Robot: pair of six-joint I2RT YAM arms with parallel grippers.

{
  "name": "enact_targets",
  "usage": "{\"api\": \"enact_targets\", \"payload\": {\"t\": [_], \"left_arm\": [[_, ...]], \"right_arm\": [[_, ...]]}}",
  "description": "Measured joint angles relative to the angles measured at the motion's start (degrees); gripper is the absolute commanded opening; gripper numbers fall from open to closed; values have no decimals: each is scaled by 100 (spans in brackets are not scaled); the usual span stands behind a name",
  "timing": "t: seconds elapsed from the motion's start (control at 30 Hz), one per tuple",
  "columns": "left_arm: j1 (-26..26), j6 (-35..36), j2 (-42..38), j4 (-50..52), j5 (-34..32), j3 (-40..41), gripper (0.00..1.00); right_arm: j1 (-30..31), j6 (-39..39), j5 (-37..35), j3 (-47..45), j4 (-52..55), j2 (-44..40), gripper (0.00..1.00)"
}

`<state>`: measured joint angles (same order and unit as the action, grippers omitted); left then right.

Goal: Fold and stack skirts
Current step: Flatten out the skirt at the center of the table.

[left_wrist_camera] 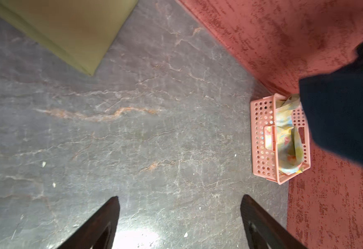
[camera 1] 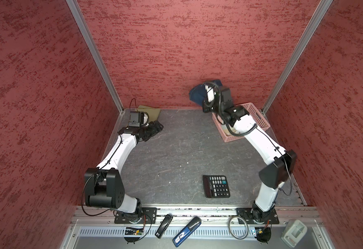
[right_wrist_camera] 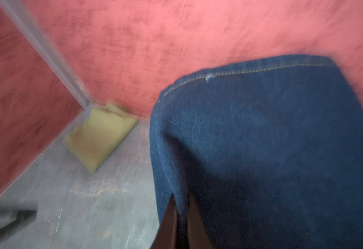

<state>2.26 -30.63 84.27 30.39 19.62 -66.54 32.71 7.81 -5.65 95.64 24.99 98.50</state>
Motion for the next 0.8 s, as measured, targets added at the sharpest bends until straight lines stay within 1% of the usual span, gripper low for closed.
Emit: {"api": "enact_targets", "payload": {"t": [0.03, 0.1, 0.17, 0.23, 0.3, 0.37, 0.43, 0.5, 0.67, 0.73, 0.8], "left_arm": [[-24, -2, -4, 0, 2, 63, 89], [-63, -2, -2, 7, 0, 146, 90], [-70, 0, -2, 0, 0, 162, 91], [-61, 0, -2, -37, -2, 162, 91], [4, 22, 0, -83, -50, 162, 91], [164, 85, 7, -87, -164, 149, 91], [442, 192, 33, -79, -321, 103, 91], [859, 361, 103, -85, -553, 7, 90], [1934, 828, 463, -87, -1080, -195, 89], [2190, 933, 629, -85, -1235, -203, 89], [2317, 973, 765, -81, -1375, -188, 89]], "right_arm": [[151, 140, 4, -782, -264, -297, 63], [487, 496, 136, -2074, -603, -680, 80], [588, 697, 238, -2732, -717, -798, 88], [533, 824, 216, -2931, -710, -855, 91], [452, 848, 105, -2824, -715, -962, 91], [348, 894, 26, -2516, -693, -1078, 90], [186, 981, 7, -2166, -699, -1167, 88], [-13, 1093, -15, -1989, -717, -1268, 87], [-426, 1421, 55, -2302, -599, -1419, 85], [-531, 1556, 133, -2498, -472, -1384, 85], [-584, 1676, 258, -2581, -295, -1244, 84]]}}
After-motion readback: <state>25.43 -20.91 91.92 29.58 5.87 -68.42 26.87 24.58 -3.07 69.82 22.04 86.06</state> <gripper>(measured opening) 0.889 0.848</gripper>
